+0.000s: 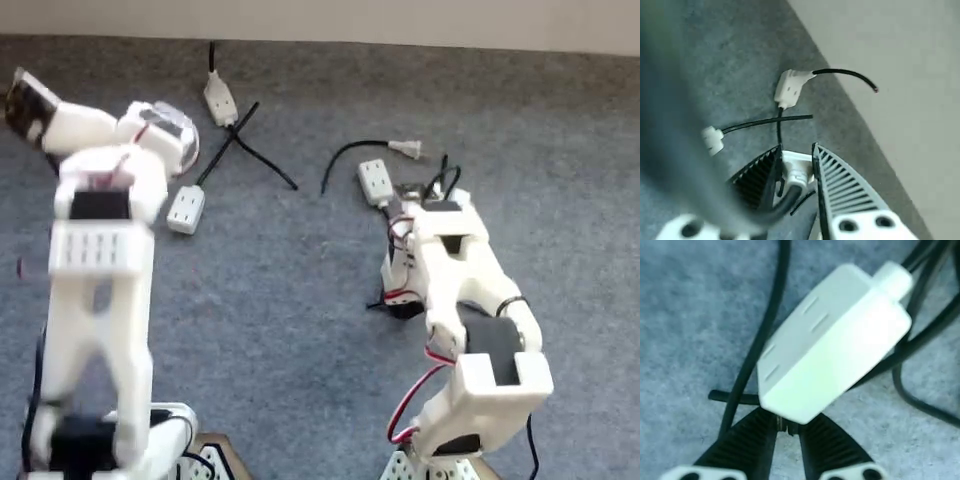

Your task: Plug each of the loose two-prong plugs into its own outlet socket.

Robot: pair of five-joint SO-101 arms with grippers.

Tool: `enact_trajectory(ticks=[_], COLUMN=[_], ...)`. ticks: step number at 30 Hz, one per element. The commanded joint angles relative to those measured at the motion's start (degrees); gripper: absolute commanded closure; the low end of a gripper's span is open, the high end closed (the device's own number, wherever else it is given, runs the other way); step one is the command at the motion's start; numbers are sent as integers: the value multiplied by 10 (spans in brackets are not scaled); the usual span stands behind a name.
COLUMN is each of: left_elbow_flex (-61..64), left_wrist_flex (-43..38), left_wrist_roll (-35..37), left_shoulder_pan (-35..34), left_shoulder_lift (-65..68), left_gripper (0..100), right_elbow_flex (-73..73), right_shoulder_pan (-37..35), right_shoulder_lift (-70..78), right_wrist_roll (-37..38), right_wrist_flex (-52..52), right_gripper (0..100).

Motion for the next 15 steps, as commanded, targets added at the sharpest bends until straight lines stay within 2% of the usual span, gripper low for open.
enact_trajectory(ticks=[1,6,8,15], left_elbow_flex=[-176,-199,-199,-206], left_wrist_flex=[122,187,228,198], left_wrist_roll=[-13,-25,-53,-138], left_shoulder_pan=[-19,-25,-24,-13], left_shoulder_lift=[138,192,204,286], left_gripper=[992,993,993,993], right_elbow_flex=[27,37,38,38], right_shoulder_pan=[0,-2,-2,-2], right_shoulder_lift=[-8,-10,-9,-7], right_wrist_roll=[-5,-5,-5,-5], right_wrist_flex=[-80,-92,-93,-94], right_gripper=[991,991,991,991])
